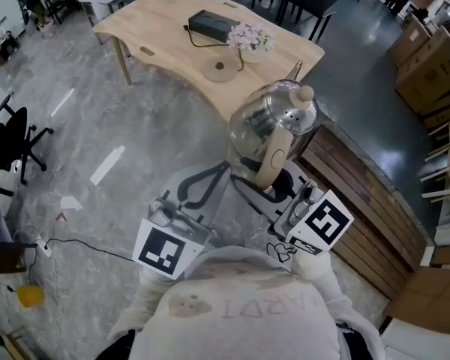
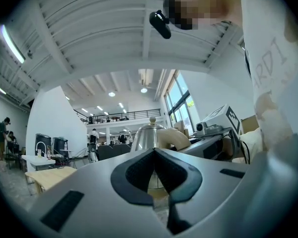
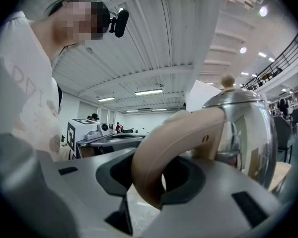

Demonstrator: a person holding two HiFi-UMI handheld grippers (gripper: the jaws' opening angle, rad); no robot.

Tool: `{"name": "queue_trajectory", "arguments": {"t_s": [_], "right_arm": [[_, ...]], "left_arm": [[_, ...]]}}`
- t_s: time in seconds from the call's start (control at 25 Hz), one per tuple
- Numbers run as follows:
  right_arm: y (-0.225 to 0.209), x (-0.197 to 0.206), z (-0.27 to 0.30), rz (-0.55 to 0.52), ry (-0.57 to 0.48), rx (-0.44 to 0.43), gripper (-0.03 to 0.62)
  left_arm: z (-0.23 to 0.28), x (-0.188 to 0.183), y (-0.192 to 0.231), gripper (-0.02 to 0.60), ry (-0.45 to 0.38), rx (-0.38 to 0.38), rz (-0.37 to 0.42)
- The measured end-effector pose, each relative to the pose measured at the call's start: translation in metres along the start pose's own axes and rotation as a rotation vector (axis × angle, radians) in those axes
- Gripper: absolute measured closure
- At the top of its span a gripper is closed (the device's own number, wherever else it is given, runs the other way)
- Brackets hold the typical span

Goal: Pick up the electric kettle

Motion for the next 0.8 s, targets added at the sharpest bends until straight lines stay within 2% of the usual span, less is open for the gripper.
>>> {"name": "queue_trajectory", "arguments": {"t_s": [0.12, 0.8], "right_arm": [[0.004, -0.003, -0.006, -0.02, 0.007, 0.009, 0.467], [0.023, -0.01, -0.014, -0.06, -0.022, 0.01, 0.468]], "left_arm": [[-0.001, -0.004, -0.004, 0.568, -0.008, -0.004, -0.042], [-0.015, -0.01, -0.014, 0.568, -0.021, -0.014, -0.001]]}}
Point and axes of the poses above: the fingertips, and each gripper's own axes: z forward along the fingers, y to its left, x out of its underside, the point moved 5 cm from there along -z, backward along the fingers, and after that the axes turned 5 degrees about -x, right-handed, at the moved point
